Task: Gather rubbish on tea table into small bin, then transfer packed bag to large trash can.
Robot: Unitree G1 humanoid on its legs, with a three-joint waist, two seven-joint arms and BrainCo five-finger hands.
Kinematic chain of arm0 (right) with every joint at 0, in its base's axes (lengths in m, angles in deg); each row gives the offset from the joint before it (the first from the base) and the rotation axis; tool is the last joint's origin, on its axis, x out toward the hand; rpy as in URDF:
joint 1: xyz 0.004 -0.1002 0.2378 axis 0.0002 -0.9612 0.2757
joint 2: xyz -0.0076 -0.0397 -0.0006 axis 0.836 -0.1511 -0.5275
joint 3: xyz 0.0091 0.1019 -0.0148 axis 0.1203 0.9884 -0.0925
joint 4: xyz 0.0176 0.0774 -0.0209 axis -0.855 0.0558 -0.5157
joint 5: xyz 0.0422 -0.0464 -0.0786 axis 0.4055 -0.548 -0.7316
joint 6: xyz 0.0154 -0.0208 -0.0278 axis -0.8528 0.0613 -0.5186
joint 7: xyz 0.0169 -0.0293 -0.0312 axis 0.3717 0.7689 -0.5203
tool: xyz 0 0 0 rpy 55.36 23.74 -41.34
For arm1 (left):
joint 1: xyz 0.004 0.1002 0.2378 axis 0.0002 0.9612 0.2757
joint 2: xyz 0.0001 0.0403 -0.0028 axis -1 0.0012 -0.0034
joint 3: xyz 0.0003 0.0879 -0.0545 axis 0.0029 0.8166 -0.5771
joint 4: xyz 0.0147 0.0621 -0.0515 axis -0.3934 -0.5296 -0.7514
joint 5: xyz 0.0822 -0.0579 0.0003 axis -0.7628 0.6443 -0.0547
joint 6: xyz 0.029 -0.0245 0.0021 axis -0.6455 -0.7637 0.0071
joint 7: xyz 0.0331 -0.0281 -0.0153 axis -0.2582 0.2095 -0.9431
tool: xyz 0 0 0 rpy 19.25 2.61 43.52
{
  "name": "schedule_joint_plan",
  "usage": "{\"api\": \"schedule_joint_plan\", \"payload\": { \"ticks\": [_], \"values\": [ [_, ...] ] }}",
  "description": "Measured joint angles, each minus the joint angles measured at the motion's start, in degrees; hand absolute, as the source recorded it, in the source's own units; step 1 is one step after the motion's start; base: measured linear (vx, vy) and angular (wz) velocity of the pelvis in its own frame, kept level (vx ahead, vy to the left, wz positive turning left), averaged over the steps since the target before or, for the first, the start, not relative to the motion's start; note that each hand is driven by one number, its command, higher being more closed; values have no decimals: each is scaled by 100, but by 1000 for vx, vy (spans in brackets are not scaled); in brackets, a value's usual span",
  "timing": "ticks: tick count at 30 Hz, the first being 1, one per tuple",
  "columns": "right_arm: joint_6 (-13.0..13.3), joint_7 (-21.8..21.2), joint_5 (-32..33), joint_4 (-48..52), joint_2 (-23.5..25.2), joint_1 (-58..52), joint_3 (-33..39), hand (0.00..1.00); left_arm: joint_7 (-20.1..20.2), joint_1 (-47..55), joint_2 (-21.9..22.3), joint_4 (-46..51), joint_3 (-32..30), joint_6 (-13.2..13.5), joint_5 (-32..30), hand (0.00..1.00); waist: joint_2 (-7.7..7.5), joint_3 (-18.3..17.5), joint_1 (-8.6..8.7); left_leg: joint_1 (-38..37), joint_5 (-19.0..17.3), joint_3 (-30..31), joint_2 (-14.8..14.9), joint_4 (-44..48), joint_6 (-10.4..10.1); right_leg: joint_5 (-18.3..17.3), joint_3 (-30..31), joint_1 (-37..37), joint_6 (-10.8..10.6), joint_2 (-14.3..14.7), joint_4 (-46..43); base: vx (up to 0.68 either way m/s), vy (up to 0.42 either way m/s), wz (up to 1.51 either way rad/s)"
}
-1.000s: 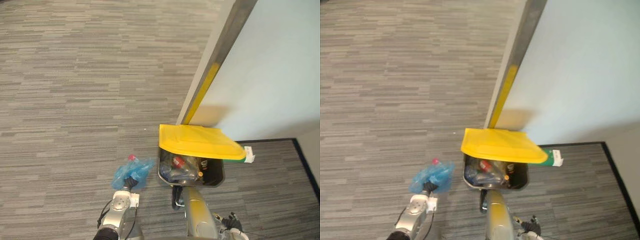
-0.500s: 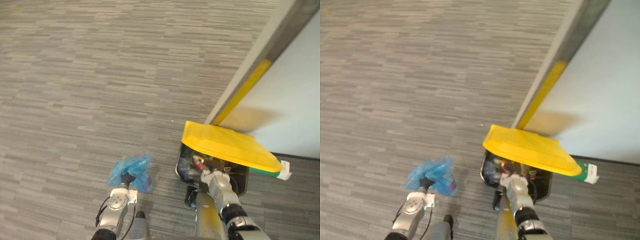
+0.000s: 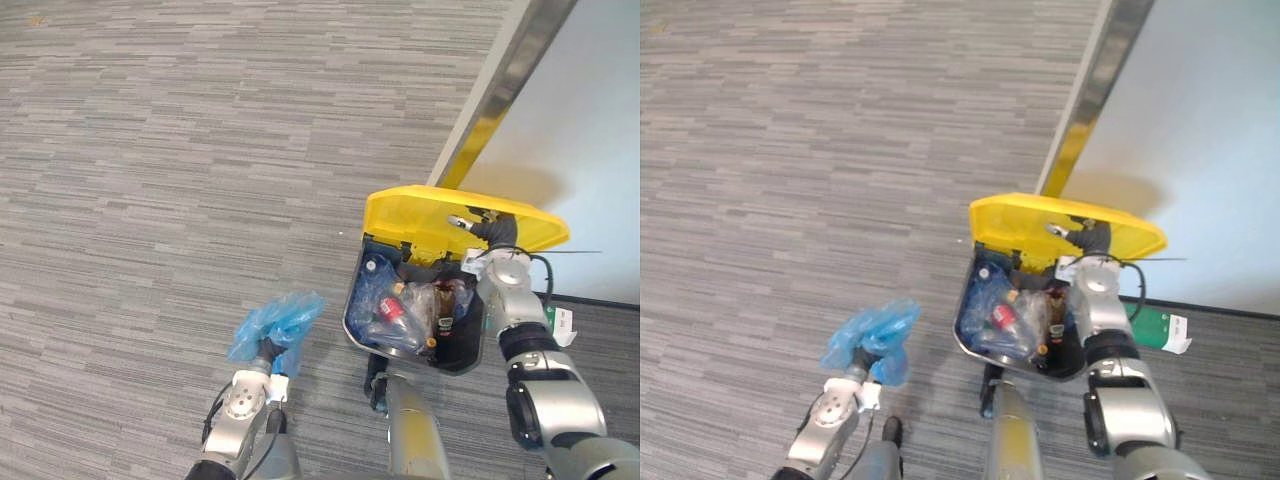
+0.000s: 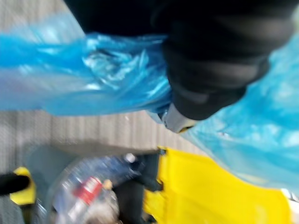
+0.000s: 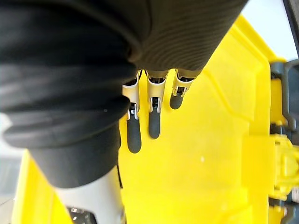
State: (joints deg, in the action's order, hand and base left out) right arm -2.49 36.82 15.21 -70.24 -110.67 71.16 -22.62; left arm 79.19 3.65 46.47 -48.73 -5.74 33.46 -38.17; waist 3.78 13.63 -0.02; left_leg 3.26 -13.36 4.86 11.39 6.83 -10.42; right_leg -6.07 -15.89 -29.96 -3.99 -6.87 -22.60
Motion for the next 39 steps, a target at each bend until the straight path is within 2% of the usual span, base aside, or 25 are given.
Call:
{"api": "schedule_joint_plan", "payload": {
  "ticks": [4, 11, 16, 22, 27, 31, 34, 39],
  "values": [
    [-52, -8, -1, -153, -45, 141, -15, 0, 111, -25, -14, 303, 244, 2, 48, 100, -5, -2, 3, -44, 72, -110, -24, -52, -119, 37, 44, 6, 50, -11, 8, -2, 9, -6],
    [-164, -9, -1, -672, -143, 624, -90, 0, 218, -394, -3, 1015, 767, 59, 335, 100, -16, -4, 14, -68, 98, -178, -99, -67, -133, 145, 84, 11, 178, -33, 81, 8, 21, -4],
    [-253, -27, 5, -1052, -176, 865, -254, 0, 229, -750, 27, 1598, 1269, 193, 603, 100, -27, 2, 33, -175, 95, -258, -96, -75, -132, 146, 89, 130, 158, -44, 100, 0, 11, -2],
    [-392, -59, 6, -1108, -206, 1052, -486, 0, 193, -1270, 151, 1664, 1640, 250, 589, 100, -38, 10, 81, -163, 95, -264, -96, -87, -132, 130, 98, 129, 115, -41, 154, -17, -5, 0],
    [-607, -154, 8, -1220, -314, 1415, -759, 0, 63, -2192, 313, 1283, 1869, 248, 290, 100, -67, 115, 175, -153, 97, -289, -98, -115, -140, 156, 124, 78, 153, -35, 155, -2, -2, -1],
    [-620, -246, 8, -1220, -365, 1839, -1000, 0, -99, -2802, 325, 870, 1805, 246, 126, 100, -93, 340, 303, -133, 119, -394, -116, -187, -165, 223, 209, -25, 142, -7, 217, -19, -10, -12],
    [-619, -305, 8, -1219, -440, 2260, -1147, 0, -228, -3295, 347, 344, 1730, 206, -60, 100, -99, 587, 426, -98, 119, -490, -131, -169, -167, 305, 292, -162, 217, 18, 218, 11, 2, -13],
    [-619, -326, 15, -1214, -659, 2524, -1172, 0, -335, -3840, 345, -202, 1659, 105, -167, 100, -119, 807, 503, 39, 120, -577, -161, -139, -175, 340, 367, -329, 199, 18, 206, 15, 5, -9]
  ]
}}
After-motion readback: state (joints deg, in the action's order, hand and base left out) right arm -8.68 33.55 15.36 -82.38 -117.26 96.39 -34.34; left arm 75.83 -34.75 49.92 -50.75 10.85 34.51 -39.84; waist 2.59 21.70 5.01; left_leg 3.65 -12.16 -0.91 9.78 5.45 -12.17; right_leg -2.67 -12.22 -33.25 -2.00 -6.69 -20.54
